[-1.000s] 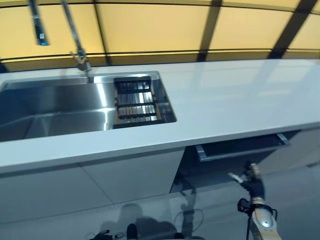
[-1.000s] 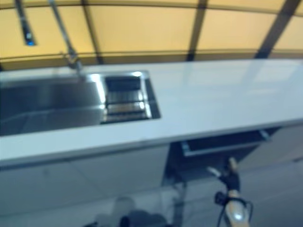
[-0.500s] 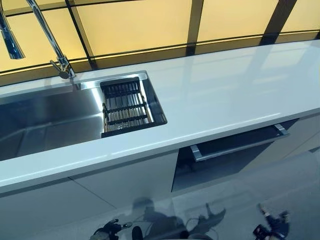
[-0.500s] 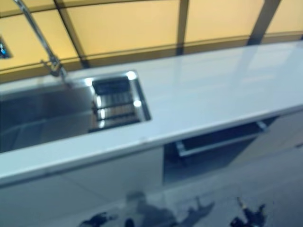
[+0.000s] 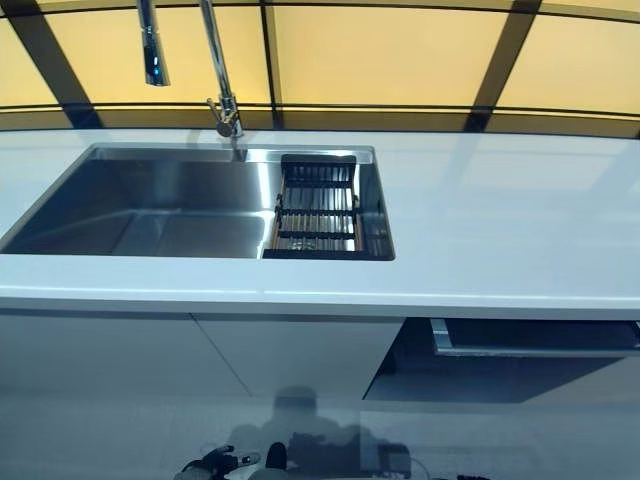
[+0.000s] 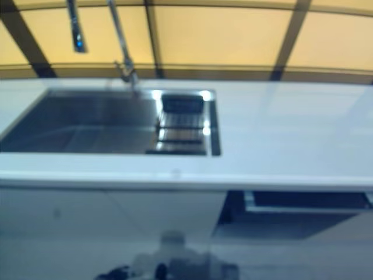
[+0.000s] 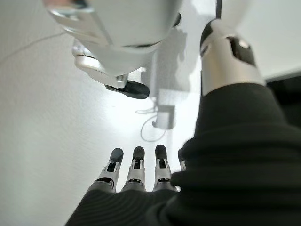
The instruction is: Take plates into dishwasher
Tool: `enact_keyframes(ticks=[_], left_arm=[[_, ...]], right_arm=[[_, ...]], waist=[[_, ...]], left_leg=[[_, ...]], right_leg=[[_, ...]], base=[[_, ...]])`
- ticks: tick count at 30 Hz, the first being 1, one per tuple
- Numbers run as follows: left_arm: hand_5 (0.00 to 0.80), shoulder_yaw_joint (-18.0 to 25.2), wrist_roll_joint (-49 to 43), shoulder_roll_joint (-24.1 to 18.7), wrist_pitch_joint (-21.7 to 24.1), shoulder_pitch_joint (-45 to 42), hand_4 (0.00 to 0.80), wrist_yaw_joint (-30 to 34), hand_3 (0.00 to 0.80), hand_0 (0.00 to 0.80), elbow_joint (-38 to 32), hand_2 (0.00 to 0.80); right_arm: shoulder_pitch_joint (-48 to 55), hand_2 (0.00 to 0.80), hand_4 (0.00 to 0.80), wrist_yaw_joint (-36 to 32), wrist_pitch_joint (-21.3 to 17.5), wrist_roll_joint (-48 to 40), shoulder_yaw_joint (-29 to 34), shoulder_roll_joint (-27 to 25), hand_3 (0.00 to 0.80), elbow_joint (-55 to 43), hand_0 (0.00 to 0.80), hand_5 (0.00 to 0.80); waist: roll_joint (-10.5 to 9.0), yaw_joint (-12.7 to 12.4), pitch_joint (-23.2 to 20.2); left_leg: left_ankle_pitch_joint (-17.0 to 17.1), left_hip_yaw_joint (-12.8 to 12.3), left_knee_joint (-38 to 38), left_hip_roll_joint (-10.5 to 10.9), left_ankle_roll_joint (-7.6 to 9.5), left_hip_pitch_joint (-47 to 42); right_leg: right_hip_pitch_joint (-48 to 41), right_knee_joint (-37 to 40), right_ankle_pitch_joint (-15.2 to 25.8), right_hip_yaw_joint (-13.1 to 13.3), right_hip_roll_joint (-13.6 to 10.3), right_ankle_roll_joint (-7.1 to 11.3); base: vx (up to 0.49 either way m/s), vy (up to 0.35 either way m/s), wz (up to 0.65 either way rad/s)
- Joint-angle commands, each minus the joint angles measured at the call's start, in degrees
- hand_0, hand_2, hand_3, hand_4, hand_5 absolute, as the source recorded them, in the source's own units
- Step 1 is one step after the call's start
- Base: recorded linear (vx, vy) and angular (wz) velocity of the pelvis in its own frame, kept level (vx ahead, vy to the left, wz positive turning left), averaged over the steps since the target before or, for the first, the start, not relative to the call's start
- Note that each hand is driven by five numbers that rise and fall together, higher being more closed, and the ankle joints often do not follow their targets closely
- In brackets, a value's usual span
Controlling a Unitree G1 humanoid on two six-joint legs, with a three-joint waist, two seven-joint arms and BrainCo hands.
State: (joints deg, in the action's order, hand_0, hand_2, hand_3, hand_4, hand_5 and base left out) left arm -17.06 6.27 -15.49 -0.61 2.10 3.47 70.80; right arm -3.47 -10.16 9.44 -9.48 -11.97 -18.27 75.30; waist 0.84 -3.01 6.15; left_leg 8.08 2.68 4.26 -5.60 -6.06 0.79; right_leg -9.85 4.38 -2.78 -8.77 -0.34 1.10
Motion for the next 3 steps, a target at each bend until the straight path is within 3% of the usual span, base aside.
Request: enact_keyframes(ticks=[1,3], left_arm=[[0.0,0.74,-1.74,-1.16,1.75,2.71,0.0,1.06,0.0,0.0,0.91,0.0],[0.0,1.35,-2.99,-0.88,1.86,1.92,0.0,0.59,0.0,0.0,1.14,0.0]], right_arm=[[-1.61,0.0,0.0,0.03,1.79,1.15,-1.6,0.41,0.0,0.55,0.0,0.0],[-1.47,0.0,0.0,0.73,2.13,-0.41,-0.93,0.64,0.0,0.49,0.0,0.0]], waist=[[-0.47,-1.39,2.55],[-0.39,-1.19,2.89]], left_leg=[[2.97,-0.43,0.74,-0.55,0.42,4.63],[3.58,-2.25,0.74,-1.31,0.15,4.56]], right_leg=[[2.52,-5.21,0.09,0.99,0.0,-0.73],[1.89,-5.2,0.17,0.7,0.2,-0.82]], base=[[-0.026,-0.078,0.19],[-0.014,-0.047,0.09]])
